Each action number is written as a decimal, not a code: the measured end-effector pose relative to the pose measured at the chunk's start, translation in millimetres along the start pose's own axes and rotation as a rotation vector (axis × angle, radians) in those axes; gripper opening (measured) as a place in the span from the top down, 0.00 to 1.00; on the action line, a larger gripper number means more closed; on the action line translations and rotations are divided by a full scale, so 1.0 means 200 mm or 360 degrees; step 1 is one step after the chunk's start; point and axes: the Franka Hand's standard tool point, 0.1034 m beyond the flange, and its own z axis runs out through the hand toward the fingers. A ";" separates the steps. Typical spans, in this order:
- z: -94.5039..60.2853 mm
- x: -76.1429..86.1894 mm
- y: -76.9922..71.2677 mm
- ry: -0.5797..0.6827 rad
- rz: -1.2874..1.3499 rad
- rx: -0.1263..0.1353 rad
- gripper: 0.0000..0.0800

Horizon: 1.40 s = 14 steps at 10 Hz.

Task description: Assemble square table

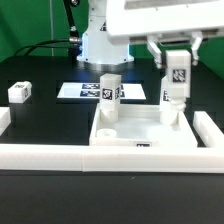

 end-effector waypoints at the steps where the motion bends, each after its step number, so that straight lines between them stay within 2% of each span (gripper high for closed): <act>1: 0.01 -0.02 0.01 -0.0068 -0.0029 -0.0004 0.63; 5: 0.01 -0.03 0.02 -0.0073 -0.0027 -0.0009 0.64; 6: 0.03 -0.08 -0.01 -0.0102 0.0000 -0.0029 0.64; 7: 0.06 -0.10 -0.04 -0.0114 -0.0012 -0.0044 0.64; 9: 0.11 -0.11 0.01 -0.0108 -0.0044 -0.0080 0.64; 10: 0.11 -0.11 0.00 -0.0109 -0.0049 -0.0074 0.63; 13: 0.12 -0.11 0.01 -0.0111 -0.0047 -0.0078 0.63; 14: 0.13 -0.12 -0.02 -0.0110 -0.0055 -0.0071 0.63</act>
Offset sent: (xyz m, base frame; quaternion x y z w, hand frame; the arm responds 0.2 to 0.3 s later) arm 0.0000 0.0000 0.0000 0.0000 0.0000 0.0000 1.0000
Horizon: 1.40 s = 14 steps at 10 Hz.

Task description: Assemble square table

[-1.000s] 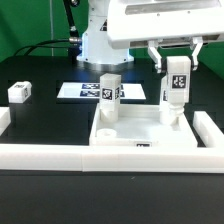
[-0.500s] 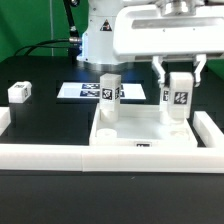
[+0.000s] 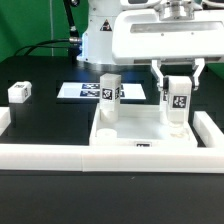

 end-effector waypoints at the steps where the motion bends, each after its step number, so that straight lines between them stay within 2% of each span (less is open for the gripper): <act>1: 0.01 0.01 -0.01 0.0012 -0.0006 0.0002 0.63; 6: 0.04 0.05 0.00 0.0041 -0.0002 -0.0006 0.63; 14: 0.03 0.05 0.03 0.0021 0.0014 -0.0011 0.63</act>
Offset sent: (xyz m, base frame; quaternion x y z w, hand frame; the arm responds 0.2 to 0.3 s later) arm 0.0026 -0.0009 -0.0091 -0.0060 0.0147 -0.0004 0.9999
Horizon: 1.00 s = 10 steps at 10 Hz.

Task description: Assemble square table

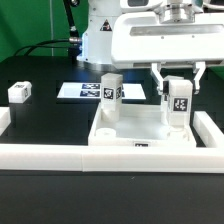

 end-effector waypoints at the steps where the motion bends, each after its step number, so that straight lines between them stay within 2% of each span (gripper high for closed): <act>1: 0.00 0.00 0.00 -0.0006 0.0000 0.0002 0.63; 4: -0.03 0.00 -0.01 -0.0041 0.0014 0.0013 0.63; 7: 0.02 -0.05 0.01 -0.0047 0.0006 -0.0005 0.63; 10: 0.05 -0.06 0.01 -0.0031 0.0000 -0.0009 0.63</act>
Offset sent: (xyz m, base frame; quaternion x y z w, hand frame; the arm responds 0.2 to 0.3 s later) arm -0.0137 0.0066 0.0042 0.0168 -0.0388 0.0474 0.9980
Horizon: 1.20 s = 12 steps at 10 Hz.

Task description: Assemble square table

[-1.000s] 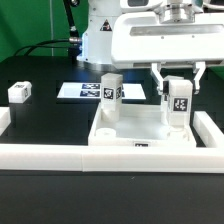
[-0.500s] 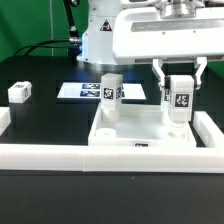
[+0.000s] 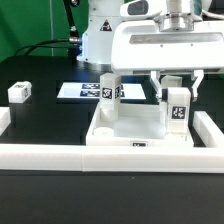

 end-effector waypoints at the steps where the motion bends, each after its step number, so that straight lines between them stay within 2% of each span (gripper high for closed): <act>1: 0.01 0.01 0.00 0.0010 -0.0001 0.0001 0.63; 2: 0.02 0.02 -0.02 0.0024 -0.0002 0.0002 0.63; 4: 0.04 0.05 -0.09 0.0042 -0.0011 0.0022 0.63; 10: 0.04 0.06 -0.09 0.0031 -0.0004 0.0026 0.63; 11: 0.03 0.05 -0.15 -0.0020 0.0125 0.0031 0.63; 12: 0.04 0.05 -0.16 -0.0049 0.0176 0.0016 0.63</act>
Offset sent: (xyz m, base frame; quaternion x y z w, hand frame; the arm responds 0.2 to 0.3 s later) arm 0.0176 0.0243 -0.0091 -0.0055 0.0096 0.0326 0.9994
